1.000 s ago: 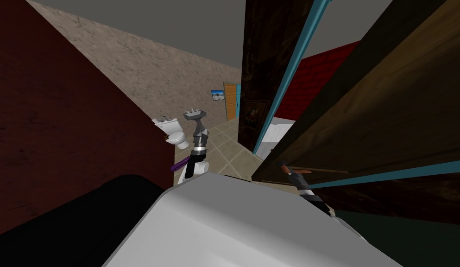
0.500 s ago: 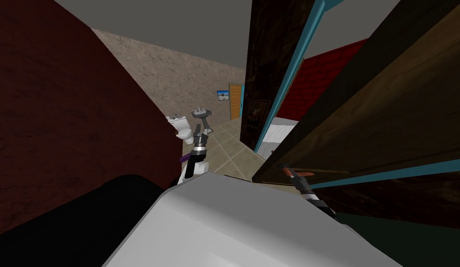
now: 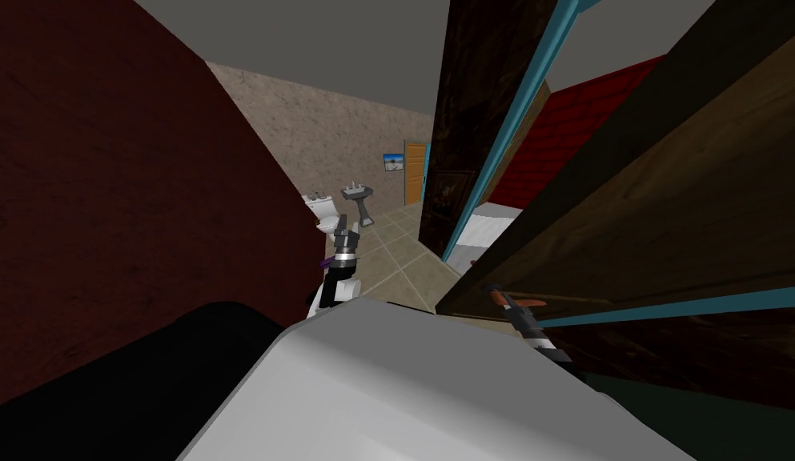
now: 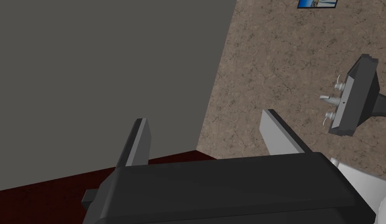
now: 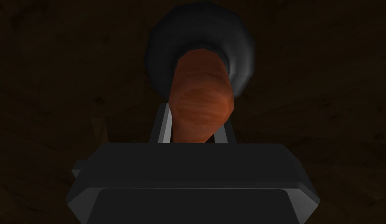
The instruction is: Pull the door open
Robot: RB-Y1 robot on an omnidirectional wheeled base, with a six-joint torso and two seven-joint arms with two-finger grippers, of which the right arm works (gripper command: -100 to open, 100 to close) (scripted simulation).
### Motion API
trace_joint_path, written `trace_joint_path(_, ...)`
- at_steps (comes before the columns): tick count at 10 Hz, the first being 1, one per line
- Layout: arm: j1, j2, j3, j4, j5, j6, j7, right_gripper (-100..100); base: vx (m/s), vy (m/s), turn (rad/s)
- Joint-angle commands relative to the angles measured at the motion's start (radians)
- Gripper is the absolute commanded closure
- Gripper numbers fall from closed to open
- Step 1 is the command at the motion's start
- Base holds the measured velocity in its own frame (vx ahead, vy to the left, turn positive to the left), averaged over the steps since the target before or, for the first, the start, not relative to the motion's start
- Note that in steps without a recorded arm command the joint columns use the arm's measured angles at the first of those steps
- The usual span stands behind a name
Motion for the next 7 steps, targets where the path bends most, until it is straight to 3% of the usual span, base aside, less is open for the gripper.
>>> trace_joint_path(1,0.003,-0.003,0.001,0.02,0.0,-0.023,0.0,100,-0.198,-0.086,0.178)
trace_joint_path(7,0.01,-0.015,0.002,0.057,-0.003,-0.074,-0.005,100,-0.189,-0.087,0.164)
